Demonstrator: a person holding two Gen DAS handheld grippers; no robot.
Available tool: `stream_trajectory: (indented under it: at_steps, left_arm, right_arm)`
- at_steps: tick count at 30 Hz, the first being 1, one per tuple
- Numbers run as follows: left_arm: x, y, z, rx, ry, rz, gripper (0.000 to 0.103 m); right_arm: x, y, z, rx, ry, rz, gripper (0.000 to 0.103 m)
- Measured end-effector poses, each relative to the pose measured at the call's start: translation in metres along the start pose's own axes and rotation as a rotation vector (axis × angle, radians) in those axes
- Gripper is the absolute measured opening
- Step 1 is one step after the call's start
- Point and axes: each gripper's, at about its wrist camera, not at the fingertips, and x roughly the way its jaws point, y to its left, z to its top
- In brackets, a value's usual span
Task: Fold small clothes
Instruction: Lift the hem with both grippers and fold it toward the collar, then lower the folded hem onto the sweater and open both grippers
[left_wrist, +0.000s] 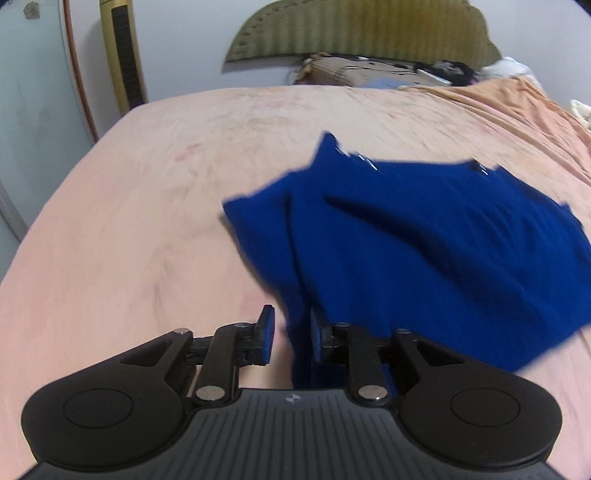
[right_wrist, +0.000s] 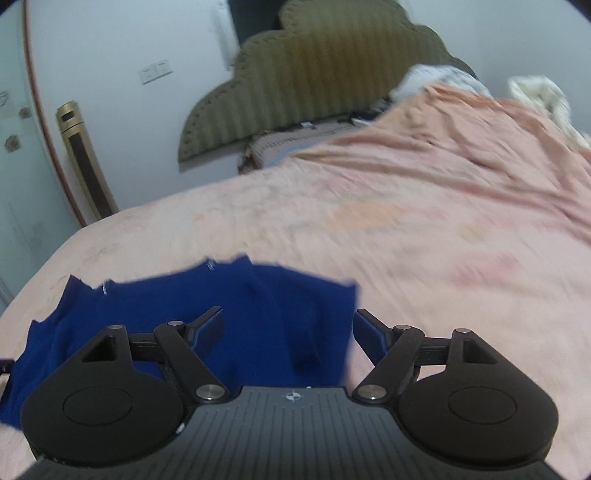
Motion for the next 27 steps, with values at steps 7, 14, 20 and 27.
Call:
stream_trajectory:
  at_steps: [7,14,20,27]
  left_arm:
    - [-0.010,-0.012,-0.028,0.026,-0.009,0.007,0.024]
    - [-0.020,-0.018,-0.029,0.014,-0.043,0.031,0.001]
    - [-0.058,0.009,-0.024,-0.071,-0.116,0.028,0.000]
    - [-0.065,0.029,-0.038,-0.069,-0.109,0.095,0.000]
  right_arm:
    - [-0.028,-0.014,-0.051,0.108,0.114,0.039,0.059]
    - [-0.030,0.005,-0.070,0.071,0.139,0.065,0.008]
    - [-0.064,0.025,-0.051,-0.069,-0.003,-0.025,0.006]
    - [-0.065,0.025,-0.054,-0.133,0.027,-0.084,0.006]
